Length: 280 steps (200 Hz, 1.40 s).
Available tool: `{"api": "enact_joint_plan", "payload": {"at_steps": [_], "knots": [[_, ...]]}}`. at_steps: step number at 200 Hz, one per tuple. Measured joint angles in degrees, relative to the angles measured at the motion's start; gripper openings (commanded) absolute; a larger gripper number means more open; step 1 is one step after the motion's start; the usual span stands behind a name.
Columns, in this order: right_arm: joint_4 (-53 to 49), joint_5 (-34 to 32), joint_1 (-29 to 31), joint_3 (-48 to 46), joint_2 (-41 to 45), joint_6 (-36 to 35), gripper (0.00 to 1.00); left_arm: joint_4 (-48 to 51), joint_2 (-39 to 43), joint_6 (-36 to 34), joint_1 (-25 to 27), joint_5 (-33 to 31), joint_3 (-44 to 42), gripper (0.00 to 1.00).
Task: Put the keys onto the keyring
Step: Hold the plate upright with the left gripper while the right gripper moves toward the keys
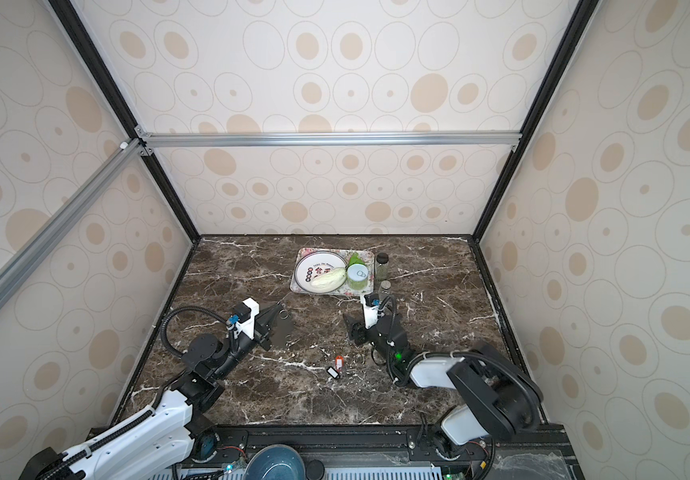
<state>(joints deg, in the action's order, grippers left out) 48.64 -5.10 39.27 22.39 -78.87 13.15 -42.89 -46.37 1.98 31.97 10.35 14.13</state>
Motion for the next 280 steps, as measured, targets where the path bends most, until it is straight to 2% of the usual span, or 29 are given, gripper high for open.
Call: {"api": "enact_joint_plan", "payload": {"at_steps": [34,51,72,91,112,133,192,280], "knots": [[-18.4,-4.4,10.1,6.8,13.6,3.3,0.68,-0.5,0.0,0.0,0.0,0.0,-0.6,0.0],[-27.9,-5.1,12.9,9.7,18.2,6.8,0.68,-1.3,0.0,0.0,0.0,0.0,-1.0,0.0],[-41.1,-5.1,13.6,11.5,23.3,11.1,0.65,-1.9,0.0,0.0,0.0,0.0,-1.3,0.0],[-54.8,-5.0,13.6,15.3,24.6,13.5,0.62,-2.3,0.1,0.0,0.0,-0.5,-1.8,0.0],[-65.9,-3.0,13.6,19.5,24.5,13.2,0.59,-2.4,0.2,0.0,0.0,-0.7,-1.9,0.0],[-71.1,-2.8,13.6,20.1,23.1,10.7,0.53,-2.5,0.3,-0.3,0.0,-0.7,-1.9,0.0],[-71.9,-4.7,14.8,15.2,15.0,4.7,0.5,-2.7,0.6,-1.4,0.0,-1.3,-2.3,0.0],[-61.8,6.5,15.3,15.5,0.9,4.2,0.5,-3.0,-1.0,-1.5,0.0,-0.8,-2.4,0.0]]}}
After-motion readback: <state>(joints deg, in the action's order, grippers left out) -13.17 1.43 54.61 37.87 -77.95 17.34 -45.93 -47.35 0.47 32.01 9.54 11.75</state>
